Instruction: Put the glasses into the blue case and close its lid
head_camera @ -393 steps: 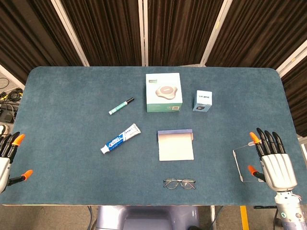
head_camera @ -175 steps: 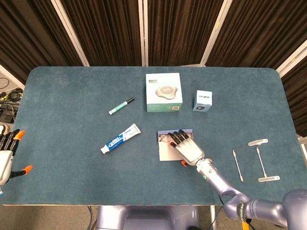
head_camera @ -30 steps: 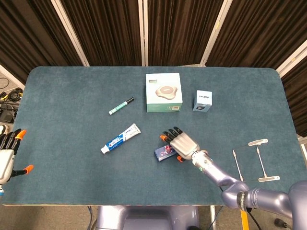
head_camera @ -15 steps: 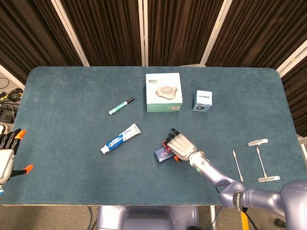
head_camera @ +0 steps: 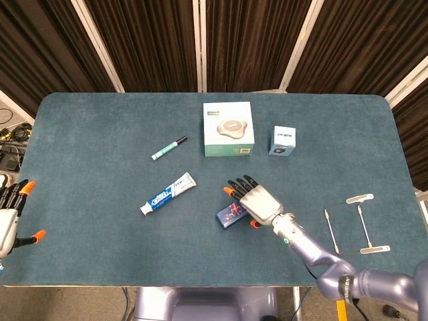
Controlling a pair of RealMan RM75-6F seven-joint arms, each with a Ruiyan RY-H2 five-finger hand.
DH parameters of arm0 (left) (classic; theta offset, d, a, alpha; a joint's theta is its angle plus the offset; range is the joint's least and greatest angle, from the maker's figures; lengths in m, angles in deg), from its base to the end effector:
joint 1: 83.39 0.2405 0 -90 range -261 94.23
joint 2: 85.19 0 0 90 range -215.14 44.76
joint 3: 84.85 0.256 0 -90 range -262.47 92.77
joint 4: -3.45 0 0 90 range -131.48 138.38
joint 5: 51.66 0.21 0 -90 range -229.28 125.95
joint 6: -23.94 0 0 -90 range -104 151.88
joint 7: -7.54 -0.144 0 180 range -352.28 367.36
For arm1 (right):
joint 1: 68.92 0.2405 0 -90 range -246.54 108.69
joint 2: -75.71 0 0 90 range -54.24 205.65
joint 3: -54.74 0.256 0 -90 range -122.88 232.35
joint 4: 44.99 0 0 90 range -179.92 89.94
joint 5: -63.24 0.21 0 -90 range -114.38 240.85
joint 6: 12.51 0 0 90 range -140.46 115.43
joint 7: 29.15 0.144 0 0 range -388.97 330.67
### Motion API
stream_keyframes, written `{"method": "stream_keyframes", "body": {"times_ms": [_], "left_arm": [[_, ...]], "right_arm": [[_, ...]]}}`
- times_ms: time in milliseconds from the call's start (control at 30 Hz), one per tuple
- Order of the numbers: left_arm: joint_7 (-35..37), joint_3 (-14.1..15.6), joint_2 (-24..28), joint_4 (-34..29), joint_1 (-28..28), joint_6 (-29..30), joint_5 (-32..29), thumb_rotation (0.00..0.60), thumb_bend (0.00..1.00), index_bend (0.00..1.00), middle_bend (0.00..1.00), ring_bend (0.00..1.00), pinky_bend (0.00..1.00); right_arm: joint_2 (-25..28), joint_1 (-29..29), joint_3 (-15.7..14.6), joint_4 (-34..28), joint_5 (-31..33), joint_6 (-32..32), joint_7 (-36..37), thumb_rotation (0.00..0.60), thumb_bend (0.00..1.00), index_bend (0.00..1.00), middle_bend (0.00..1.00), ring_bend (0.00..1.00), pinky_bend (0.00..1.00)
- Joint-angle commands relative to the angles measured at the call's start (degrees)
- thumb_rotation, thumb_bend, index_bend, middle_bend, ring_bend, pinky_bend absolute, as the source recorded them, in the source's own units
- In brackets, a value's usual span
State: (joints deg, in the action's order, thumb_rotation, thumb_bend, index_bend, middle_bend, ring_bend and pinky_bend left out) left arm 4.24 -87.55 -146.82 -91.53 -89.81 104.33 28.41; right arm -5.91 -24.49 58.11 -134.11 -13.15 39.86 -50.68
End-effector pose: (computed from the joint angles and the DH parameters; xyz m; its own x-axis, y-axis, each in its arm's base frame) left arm -0.3184 0.1876 0.1631 0.4314 0.0799 0.8986 0.8977 0.0612 -0.4364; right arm -0.1436 -0.3202 -0.0050 0.6616 -0.1835 0.7271 -0.6544 -0.6148 0.4402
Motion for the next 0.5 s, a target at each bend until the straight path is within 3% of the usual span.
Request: {"method": "stream_keyframes", "body": {"times_ms": [33,167,300,500], "left_arm": [[0.2,-0.1,0.3,-0.2,0.4,1.1,0.6,0.6,0.0,0.0,0.0,0.0,0.0],[0.9,0.1,0.6,-0.4,0.7,1.7,1.3,0.6,0.0,0.0,0.0,0.0,0.0],[2.5,0.3,1.4,-0.9,1.4,3.5,3.0,0.6,0.0,0.0,0.0,0.0,0.0],[3.9,0.1,1.8,0.0,1.9,4.7,3.6,0.6,0.0,0.0,0.0,0.0,0.0]], "right_arm": [[5.4,-4.7,0.2,-5.1,-3.1,8.9,1.4,0.6,0.0,0.01,0.0,0.0,0.0],[8.1,-7.9,0.1,-6.4,-5.5,14.8,2.9,0.6,0.0,0.02,0.0,0.0,0.0],[13.1,-15.1,-1.1,-8.4,-8.0,25.2,7.5,0.6,0.0,0.02,0.0,0.0,0.0],[13.9,-20.9,-3.0,-5.3,-11.6,32.1,10.5,0.6,0.0,0.01,0.0,0.0,0.0]]}}
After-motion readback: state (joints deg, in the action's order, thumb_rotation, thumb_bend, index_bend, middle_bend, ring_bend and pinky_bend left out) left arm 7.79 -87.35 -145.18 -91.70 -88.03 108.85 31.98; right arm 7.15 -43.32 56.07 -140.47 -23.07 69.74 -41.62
